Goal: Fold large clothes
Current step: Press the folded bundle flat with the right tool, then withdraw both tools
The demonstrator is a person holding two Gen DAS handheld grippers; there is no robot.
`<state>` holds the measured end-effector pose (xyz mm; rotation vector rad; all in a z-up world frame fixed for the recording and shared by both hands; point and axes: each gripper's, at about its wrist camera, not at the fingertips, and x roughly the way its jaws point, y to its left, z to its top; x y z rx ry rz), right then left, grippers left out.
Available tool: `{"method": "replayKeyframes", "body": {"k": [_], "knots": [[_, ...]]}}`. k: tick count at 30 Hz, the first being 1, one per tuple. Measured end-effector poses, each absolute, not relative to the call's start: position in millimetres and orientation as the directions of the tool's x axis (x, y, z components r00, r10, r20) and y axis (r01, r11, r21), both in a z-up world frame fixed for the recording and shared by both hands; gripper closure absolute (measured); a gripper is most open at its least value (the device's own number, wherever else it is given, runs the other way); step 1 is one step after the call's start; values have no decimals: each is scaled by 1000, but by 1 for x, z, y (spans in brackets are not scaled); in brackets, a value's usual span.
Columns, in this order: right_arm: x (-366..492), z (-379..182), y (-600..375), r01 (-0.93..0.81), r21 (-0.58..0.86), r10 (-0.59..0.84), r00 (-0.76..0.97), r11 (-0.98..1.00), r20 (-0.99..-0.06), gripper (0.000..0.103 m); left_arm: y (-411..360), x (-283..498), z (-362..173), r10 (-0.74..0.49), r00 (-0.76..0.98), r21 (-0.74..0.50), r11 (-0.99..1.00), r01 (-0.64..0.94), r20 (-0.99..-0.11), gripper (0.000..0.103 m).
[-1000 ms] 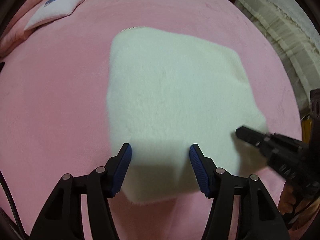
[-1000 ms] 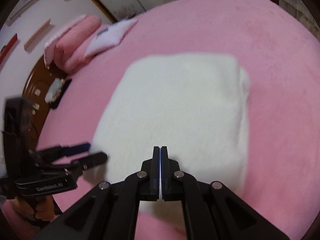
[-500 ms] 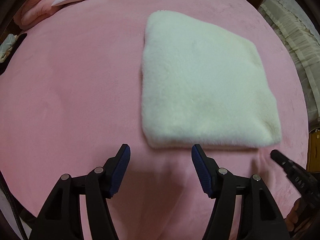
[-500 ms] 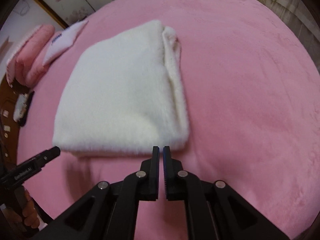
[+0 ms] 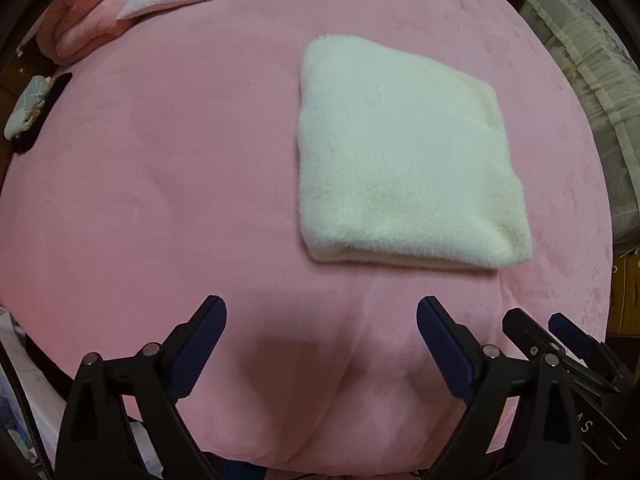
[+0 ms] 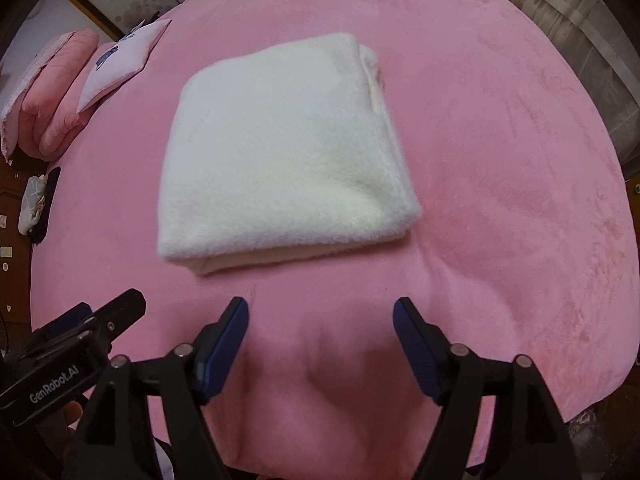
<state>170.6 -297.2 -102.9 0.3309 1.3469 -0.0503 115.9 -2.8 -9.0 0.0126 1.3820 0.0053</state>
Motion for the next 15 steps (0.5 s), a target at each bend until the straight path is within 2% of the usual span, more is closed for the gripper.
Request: {"method": "replayKeyframes", "body": {"k": [7, 15], "knots": [[175, -77, -292, 199, 205, 151, 259, 958, -954, 21, 0, 114, 9, -7, 192, -6, 1000, 1, -981, 8], [180, -93, -298, 191, 234, 189, 228, 953, -955, 21, 5, 117, -2, 0, 162, -4, 1000, -24, -987, 8]]}}
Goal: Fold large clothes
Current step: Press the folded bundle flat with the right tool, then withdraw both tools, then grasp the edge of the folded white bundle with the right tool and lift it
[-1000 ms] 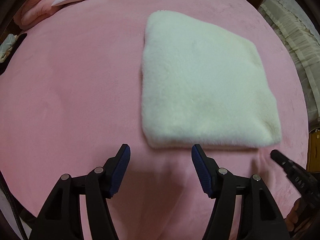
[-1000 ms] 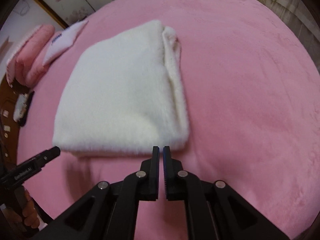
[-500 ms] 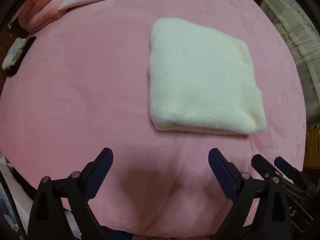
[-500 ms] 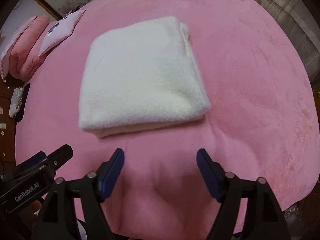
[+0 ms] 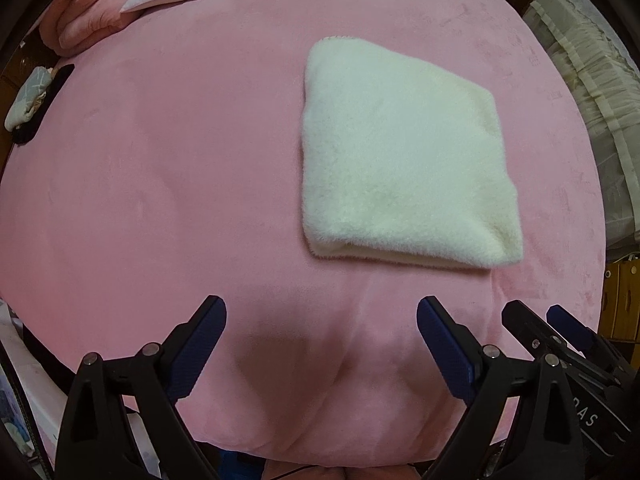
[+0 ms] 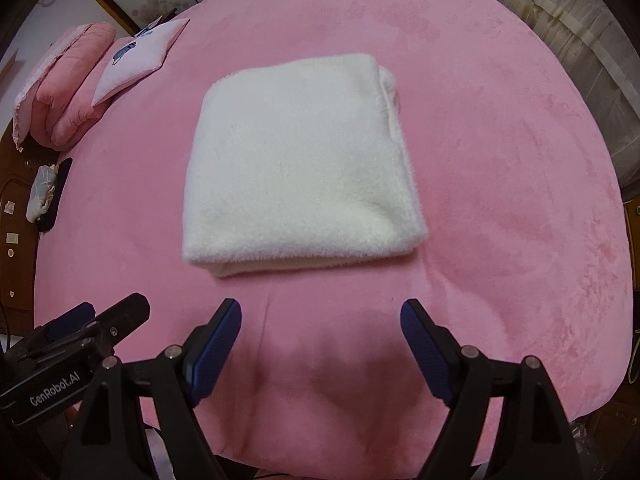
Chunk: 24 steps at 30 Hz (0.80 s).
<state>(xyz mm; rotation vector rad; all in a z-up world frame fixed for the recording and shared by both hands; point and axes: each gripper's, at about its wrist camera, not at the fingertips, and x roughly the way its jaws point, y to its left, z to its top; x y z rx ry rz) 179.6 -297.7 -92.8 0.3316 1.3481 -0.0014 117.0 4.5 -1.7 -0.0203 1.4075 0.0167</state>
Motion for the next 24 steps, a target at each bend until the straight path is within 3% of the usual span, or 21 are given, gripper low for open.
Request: {"method": "replayKeyframes", "body": {"k": [6, 18, 24], "knots": [[188, -120, -315, 219, 281, 235, 212, 934, -948, 21, 16, 132, -28, 6, 114, -5, 996, -93, -994, 8], [270, -211, -415, 333, 485, 401, 292, 809, -869, 21, 39, 218, -82, -158, 162, -184, 970, -158, -974, 8], [322, -263, -429, 275, 682, 612, 303, 678, -731, 21, 38, 257, -112, -252, 148, -274, 949, -156, -956, 8]]}}
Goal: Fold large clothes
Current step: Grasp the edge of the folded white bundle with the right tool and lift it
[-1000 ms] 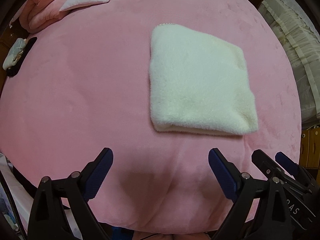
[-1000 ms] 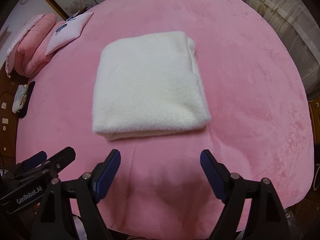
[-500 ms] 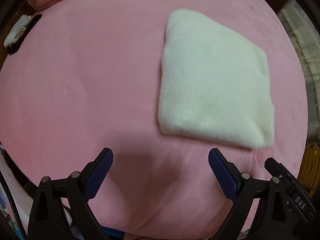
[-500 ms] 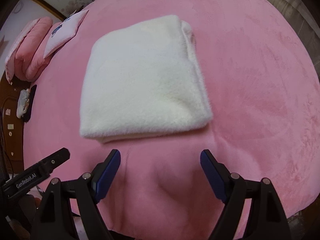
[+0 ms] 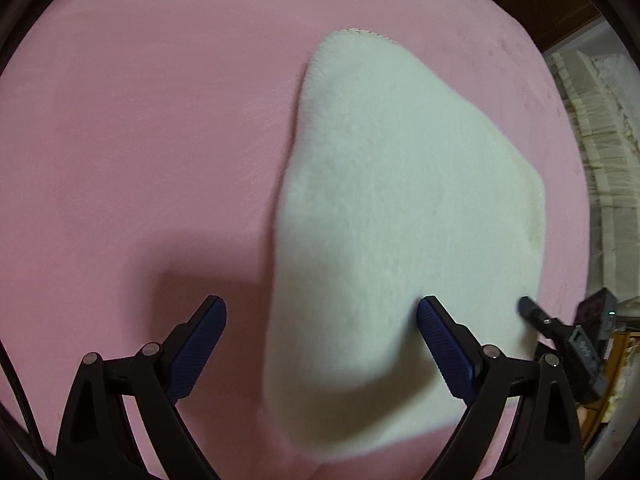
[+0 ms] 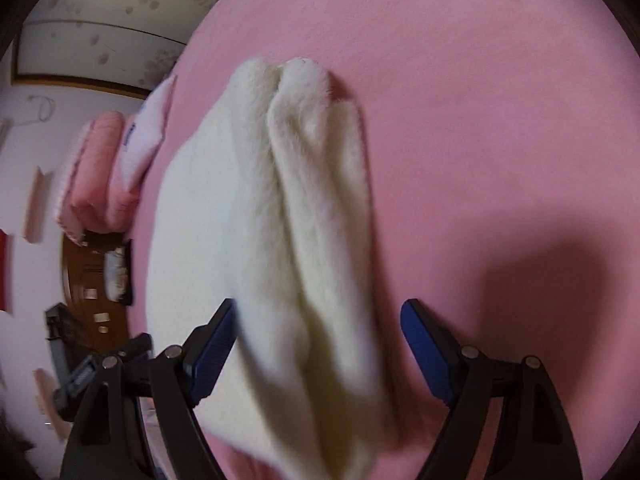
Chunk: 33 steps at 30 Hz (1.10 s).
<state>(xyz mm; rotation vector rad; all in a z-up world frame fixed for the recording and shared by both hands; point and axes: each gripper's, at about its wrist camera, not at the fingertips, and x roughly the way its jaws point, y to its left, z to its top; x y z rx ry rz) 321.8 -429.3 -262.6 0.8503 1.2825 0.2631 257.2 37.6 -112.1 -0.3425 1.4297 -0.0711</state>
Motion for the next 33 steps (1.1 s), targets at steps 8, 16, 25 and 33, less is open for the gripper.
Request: {"method": "replayKeyframes", "body": {"k": [8, 16, 25, 33], "knots": [[359, -280, -405, 160, 722, 671, 279, 673, -687, 21, 27, 291, -137, -364, 126, -381, 910, -164, -923, 8], [357, -257, -396, 70, 691, 641, 318, 719, -699, 57, 11, 285, -132, -325, 153, -345, 928, -138, -933, 28], [335, -186, -356, -43, 565, 531, 411, 824, -741, 64, 29, 260, -113, -374, 202, -402, 908, -120, -905, 44], [300, -108, -290, -150, 463, 477, 447, 874, -756, 66, 88, 212, -105, -511, 182, -540, 823, -178, -840, 48]]}}
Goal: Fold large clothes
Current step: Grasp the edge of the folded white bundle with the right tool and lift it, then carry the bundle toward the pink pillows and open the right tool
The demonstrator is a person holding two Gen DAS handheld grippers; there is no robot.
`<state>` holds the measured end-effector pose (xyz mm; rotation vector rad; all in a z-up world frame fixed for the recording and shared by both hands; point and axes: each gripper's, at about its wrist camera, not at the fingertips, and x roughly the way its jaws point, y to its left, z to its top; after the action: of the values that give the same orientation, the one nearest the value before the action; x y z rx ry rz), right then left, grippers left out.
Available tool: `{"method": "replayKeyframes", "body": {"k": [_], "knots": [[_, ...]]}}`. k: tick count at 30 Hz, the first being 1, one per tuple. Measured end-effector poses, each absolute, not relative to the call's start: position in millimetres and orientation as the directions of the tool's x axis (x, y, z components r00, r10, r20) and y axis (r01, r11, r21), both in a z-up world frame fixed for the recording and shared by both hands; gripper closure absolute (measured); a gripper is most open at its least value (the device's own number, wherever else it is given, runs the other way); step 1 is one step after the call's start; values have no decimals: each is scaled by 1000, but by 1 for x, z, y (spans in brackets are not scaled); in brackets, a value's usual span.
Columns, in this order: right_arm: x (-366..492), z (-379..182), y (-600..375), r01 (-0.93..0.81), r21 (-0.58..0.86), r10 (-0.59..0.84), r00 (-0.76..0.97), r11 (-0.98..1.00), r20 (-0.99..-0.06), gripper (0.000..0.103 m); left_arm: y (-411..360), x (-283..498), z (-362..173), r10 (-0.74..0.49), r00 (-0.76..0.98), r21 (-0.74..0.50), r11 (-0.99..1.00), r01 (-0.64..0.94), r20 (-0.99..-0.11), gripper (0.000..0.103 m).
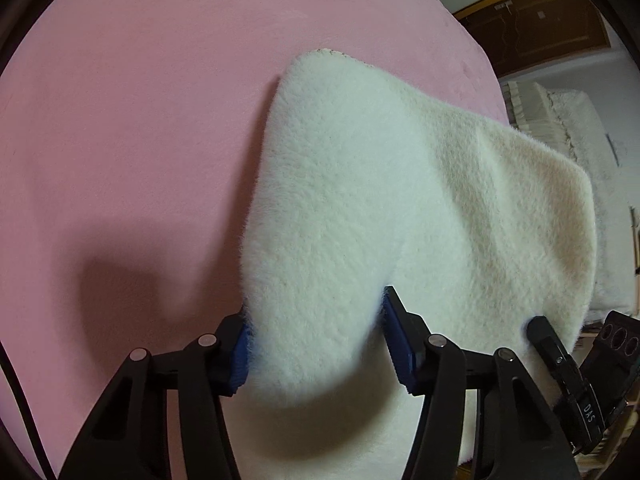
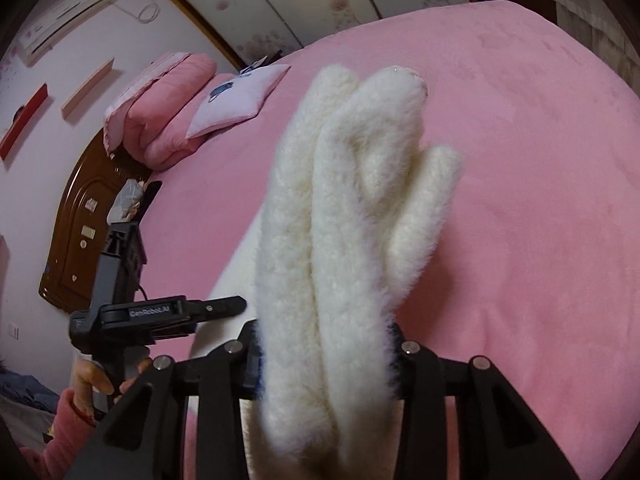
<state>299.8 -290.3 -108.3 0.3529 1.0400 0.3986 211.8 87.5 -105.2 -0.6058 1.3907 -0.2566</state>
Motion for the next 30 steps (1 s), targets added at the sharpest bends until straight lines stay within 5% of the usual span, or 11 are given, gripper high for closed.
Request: {"method": "replayKeyframes", "body": {"k": [9, 18, 24, 27, 30], "knots": [[270, -79, -146, -257, 493, 556, 392, 831, -733, 66, 232, 153, -49, -406, 236, -460, 847, -266, -883, 48], [313, -89, 45, -311, 638, 705, 408, 704, -579, 66, 407, 191, 35, -38, 362, -159, 937, -312, -931, 50], [369, -149, 143, -299, 696, 732, 483, 653, -480, 65, 478, 247, 18, 184, 412, 33, 937, -347, -892, 50], [394, -203, 190, -244, 602, 638, 450, 761, -625, 63, 486, 268, -15, 319, 469, 179, 931, -318, -824, 53], [393, -227, 199, -212, 417, 465, 481, 884, -743, 54, 489, 267, -43, 319, 403, 214, 934, -285, -858, 53]]}}
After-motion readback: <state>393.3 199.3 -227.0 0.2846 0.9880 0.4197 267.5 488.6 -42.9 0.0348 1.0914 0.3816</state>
